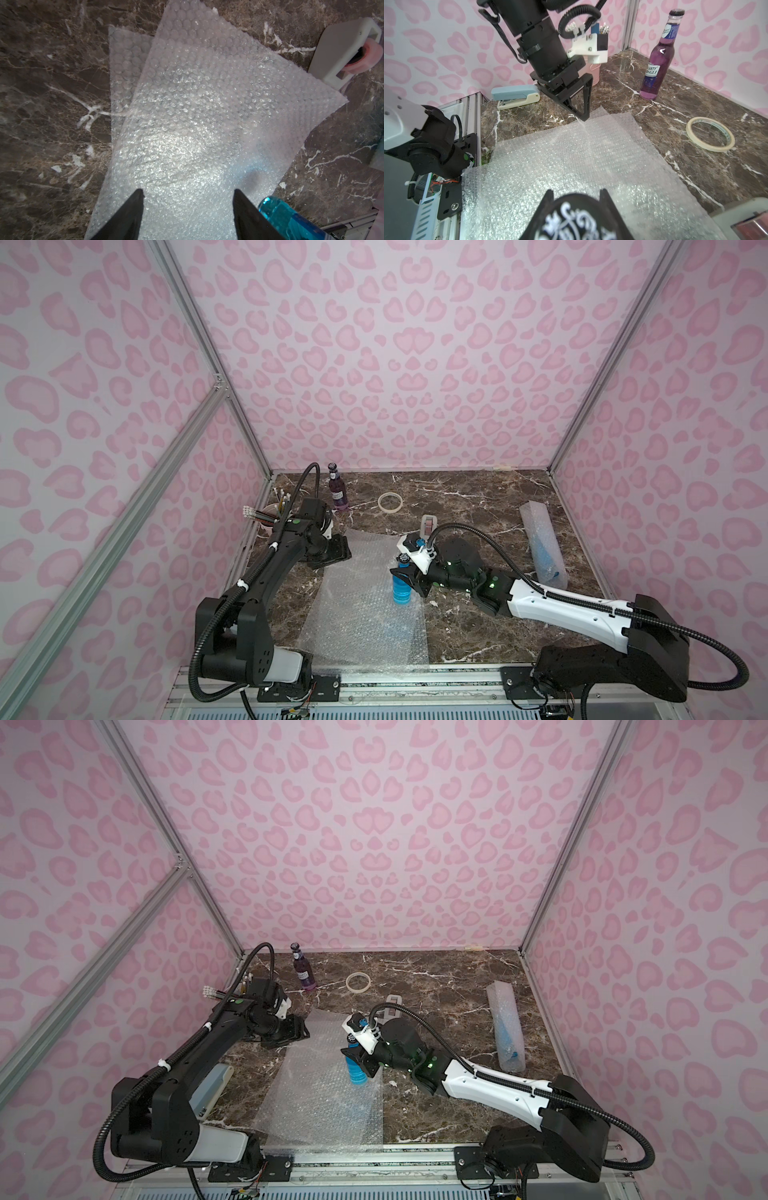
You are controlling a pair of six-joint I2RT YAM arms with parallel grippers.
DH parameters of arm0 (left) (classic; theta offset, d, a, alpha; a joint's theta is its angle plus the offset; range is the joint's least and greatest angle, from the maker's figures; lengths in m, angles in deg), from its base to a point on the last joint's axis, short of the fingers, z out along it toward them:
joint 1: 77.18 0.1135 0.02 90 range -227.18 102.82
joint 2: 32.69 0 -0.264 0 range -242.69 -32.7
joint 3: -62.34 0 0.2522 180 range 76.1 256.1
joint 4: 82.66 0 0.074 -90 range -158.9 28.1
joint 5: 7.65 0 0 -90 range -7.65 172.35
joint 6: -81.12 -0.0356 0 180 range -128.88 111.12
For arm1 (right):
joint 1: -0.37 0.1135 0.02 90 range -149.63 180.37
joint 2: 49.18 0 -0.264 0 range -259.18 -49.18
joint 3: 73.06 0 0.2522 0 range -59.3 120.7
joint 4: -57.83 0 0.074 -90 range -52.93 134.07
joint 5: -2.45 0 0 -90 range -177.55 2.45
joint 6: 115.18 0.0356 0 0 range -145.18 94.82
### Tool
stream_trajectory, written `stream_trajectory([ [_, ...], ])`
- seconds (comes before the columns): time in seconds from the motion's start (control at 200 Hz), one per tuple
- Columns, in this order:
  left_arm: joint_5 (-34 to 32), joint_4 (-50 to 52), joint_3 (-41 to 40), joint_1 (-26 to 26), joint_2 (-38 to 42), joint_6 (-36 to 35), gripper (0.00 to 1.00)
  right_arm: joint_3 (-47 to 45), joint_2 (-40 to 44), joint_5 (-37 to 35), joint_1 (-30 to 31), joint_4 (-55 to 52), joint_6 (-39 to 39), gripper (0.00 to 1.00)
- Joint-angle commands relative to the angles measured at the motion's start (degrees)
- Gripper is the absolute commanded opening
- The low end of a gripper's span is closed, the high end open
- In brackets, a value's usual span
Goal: Wrap wine bottles in bubble wrap
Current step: Place the wine bottle on the bubble wrap.
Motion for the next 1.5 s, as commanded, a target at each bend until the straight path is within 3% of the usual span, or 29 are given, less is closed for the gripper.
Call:
stream_trajectory([
  [0.0,-0.1,-0.4,-0.2,0.3,0.3,-0.3,0.7,1.6,-1.0,-2.4,0.7,-1.1,-1.1,0.06],
  [0.205,-0.2,-0.6,-0.4,0.4,-0.2,-0.3,0.7,4.7,-5.5,-3.7,2.1,-6.9,-2.6,0.06],
  [0.485,-1.2,0.7,-0.8,0.6,1.1,0.0,0.7,17.5,-17.6,-6.1,6.6,-16.5,-5.3,0.08],
  [0.765,-9.6,5.2,-1.5,2.1,7.2,3.0,0.7,34.6,-32.7,-11.4,12.5,-24.9,-8.2,0.2],
  [0.96,-11.4,7.4,-3.9,7.2,13.9,3.6,0.71,41.4,-41.6,-9.3,13.5,-24.2,-7.7,0.21],
  [1.205,-11.3,9.5,-7.4,7.6,15.9,7.2,0.71,46.5,-49.7,-9.3,12.8,-23.7,-8.2,0.27],
  [1.285,-13.0,10.4,-8.5,7.6,16.7,9.5,0.71,46.0,-50.6,-8.2,12.0,-22.6,-7.9,0.31],
  [1.495,-14.1,10.1,-10.4,7.9,15.8,11.3,0.71,41.5,-47.1,-6.0,10.7,-18.7,-8.0,0.56],
])
